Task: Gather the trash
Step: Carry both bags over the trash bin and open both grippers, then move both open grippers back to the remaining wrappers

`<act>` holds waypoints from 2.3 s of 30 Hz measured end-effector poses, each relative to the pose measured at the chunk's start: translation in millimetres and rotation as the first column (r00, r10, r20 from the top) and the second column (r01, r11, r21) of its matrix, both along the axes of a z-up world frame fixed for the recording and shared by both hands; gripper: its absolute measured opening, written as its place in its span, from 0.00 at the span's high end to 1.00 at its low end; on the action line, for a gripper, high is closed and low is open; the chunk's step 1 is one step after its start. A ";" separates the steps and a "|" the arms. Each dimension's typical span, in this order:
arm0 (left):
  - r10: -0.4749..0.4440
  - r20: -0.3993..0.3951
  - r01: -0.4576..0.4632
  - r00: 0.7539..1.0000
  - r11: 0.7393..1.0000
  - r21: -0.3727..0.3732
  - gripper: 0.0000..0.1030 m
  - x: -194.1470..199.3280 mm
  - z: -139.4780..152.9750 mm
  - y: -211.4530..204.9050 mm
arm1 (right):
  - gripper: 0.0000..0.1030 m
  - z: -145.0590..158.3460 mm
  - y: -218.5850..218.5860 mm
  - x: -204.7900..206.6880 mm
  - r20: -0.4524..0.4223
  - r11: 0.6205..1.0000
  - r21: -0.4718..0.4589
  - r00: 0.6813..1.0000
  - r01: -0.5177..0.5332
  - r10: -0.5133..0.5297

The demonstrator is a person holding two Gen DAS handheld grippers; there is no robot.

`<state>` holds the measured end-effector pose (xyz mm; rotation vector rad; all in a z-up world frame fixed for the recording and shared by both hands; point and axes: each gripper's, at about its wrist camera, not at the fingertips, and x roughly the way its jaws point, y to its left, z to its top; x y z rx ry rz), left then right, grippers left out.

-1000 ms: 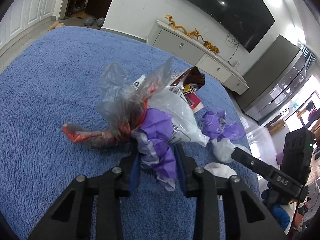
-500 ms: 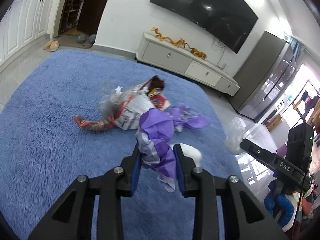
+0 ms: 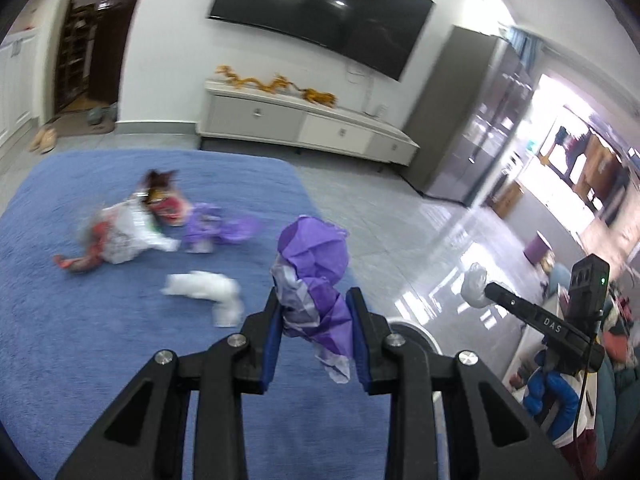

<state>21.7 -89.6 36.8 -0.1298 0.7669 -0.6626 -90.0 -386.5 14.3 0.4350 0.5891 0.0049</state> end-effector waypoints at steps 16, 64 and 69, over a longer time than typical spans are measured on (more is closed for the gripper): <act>-0.343 -0.104 0.354 0.934 0.927 0.127 0.71 -26.1 -43.7 -210.2 | 0.79 -74.8 -103.3 -39.7 -0.130 0.975 0.040 0.969 0.217 -0.210; -0.368 0.041 0.356 0.929 0.919 0.170 0.46 -63.8 -21.4 -243.7 | 0.51 -79.3 -123.9 -83.5 -0.187 0.933 0.018 0.917 0.361 -0.351; -0.339 0.069 0.327 0.938 0.934 0.143 0.46 -69.6 -3.6 -213.9 | 0.50 -55.4 -109.7 -89.8 -0.152 0.935 -0.012 0.924 0.354 -0.352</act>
